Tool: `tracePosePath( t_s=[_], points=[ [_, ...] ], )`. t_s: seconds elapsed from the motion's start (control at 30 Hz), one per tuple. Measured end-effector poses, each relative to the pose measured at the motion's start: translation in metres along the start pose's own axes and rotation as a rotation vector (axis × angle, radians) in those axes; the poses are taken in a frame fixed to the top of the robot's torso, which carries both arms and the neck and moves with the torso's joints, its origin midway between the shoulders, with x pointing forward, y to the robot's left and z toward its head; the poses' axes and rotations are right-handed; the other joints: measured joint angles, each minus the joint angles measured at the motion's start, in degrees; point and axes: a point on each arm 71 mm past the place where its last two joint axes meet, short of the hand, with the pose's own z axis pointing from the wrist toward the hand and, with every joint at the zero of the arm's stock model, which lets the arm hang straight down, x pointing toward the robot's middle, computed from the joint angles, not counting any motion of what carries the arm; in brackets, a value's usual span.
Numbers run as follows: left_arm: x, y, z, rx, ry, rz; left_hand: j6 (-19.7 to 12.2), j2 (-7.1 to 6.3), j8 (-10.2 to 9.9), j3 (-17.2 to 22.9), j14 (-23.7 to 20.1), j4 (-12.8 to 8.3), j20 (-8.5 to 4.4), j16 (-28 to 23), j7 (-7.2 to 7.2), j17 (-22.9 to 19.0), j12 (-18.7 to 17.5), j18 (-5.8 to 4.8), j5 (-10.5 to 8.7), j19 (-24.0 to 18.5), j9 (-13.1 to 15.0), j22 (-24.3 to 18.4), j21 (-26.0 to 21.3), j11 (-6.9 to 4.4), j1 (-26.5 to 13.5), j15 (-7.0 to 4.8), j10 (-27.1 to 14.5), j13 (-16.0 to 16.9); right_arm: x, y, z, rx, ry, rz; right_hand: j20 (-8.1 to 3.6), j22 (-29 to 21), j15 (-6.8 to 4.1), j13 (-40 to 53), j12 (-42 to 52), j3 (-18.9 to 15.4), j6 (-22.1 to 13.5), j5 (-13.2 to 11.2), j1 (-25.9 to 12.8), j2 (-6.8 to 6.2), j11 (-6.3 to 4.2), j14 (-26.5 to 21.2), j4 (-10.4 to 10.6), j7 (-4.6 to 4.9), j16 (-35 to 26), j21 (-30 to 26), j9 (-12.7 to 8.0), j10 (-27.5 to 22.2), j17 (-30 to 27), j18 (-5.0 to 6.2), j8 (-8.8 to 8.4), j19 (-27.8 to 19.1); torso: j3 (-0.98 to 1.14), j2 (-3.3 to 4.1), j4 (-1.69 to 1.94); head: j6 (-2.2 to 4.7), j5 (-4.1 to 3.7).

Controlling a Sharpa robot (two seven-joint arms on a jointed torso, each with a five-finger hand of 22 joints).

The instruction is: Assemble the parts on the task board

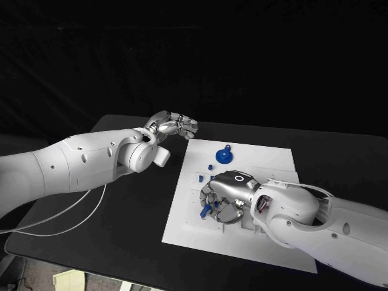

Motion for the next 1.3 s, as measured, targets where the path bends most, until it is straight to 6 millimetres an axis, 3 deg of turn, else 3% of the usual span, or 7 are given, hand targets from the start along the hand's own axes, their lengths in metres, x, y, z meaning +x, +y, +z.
tracePosePath(
  t_s=[1.3],
  points=[
    [-0.0014,0.0002,-0.0006,-0.001,0.0,0.0,0.0,0.0,0.0,0.0,0.0,0.0,0.0,0.0,0.0,0.2,0.0,0.0,0.0,0.0,0.0,0.1,0.0,0.0,0.0,0.0,0.0,0.0,0.0042,0.0076,0.004,-0.028,0.05,-0.022,0.1,0.3,-0.13,1.0,0.0,0.0,0.2,0.2,-0.4,0.58,0.0,-0.1,-1.0,0.07,0.1,0.2,0.0,0.0,0.4,0.0,-0.09,-0.1,-0.03,-0.01,0.0,-0.59,0.24]
  ],
)
